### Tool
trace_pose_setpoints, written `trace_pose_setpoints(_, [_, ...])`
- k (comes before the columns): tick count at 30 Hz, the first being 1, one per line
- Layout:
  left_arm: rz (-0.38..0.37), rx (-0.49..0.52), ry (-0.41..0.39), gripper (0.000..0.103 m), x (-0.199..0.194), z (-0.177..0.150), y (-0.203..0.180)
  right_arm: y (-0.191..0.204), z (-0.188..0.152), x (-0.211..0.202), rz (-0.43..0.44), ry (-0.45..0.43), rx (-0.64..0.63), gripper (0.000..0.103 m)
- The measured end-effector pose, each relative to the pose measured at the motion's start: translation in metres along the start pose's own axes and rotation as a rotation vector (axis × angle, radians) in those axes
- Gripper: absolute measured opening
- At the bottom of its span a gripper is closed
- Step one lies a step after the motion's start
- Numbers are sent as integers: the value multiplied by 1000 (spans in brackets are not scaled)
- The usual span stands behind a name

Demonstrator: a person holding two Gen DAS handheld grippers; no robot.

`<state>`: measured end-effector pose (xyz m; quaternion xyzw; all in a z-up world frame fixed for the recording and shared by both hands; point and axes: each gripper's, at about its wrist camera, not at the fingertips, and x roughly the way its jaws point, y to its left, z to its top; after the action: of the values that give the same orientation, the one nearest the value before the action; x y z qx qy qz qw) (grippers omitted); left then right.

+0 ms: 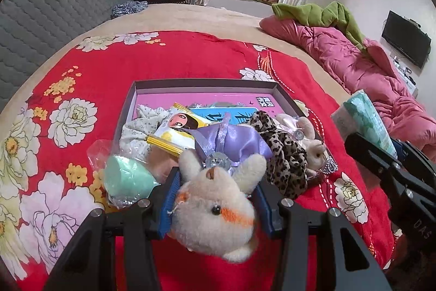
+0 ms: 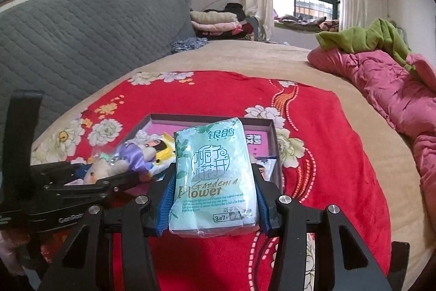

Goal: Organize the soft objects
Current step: 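Carry the bunny plush and Gardenia Flower tissue packet over the box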

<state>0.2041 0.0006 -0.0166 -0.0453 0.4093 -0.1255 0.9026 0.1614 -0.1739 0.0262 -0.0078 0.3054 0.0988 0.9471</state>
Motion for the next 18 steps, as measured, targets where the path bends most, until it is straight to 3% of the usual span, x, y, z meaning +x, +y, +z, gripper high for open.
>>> trace_pose_setpoints(18, [10, -20, -1, 50, 15, 15, 11, -3, 11, 7, -12, -20, 6, 51])
